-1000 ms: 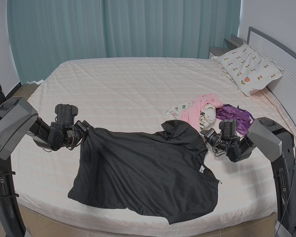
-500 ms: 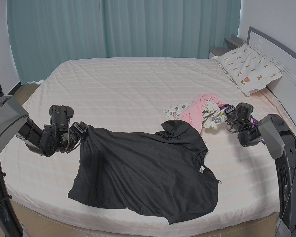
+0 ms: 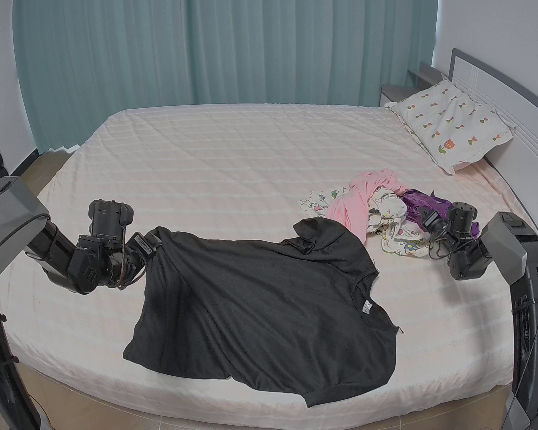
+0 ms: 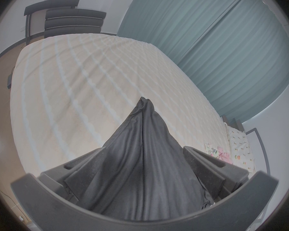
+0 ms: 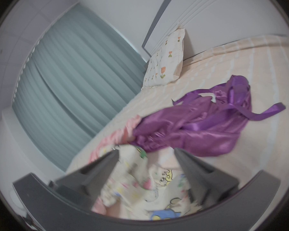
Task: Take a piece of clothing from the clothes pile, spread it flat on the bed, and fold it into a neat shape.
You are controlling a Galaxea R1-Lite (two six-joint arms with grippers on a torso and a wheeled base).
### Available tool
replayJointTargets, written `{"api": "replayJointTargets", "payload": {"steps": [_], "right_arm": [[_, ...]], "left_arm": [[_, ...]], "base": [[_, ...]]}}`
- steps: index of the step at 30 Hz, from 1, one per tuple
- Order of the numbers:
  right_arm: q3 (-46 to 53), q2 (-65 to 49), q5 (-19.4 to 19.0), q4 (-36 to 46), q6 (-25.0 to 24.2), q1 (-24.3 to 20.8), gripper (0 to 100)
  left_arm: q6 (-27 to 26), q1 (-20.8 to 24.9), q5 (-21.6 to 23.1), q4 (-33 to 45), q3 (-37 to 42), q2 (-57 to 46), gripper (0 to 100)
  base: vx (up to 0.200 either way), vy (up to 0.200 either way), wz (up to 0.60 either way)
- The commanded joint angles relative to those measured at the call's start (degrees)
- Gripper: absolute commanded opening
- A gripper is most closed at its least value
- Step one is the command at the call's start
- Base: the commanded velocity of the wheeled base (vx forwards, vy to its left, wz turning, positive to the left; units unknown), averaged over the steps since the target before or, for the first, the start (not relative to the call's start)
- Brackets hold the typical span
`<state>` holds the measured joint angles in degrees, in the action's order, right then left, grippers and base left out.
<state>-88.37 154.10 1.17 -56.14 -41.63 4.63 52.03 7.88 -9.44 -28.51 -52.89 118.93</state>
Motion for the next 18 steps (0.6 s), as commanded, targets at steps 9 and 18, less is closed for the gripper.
{"api": "replayJointTargets", "payload": {"steps": [9,18], "right_arm": [[29.48,-11.37,-5.83,-13.12,9.90,2.66,100],[49.17,-15.41,-8.55,-25.16,7.71,-1.38,100]], "left_arm": [[-4.74,1.18,2.05,-1.19,13.43,-4.41,100],[-9.84,1.53,2.05,-2.78,19.58,-3.71,100]], "base": [[0.000,0.000,0.00],[-0.044,0.000,0.00]]}}
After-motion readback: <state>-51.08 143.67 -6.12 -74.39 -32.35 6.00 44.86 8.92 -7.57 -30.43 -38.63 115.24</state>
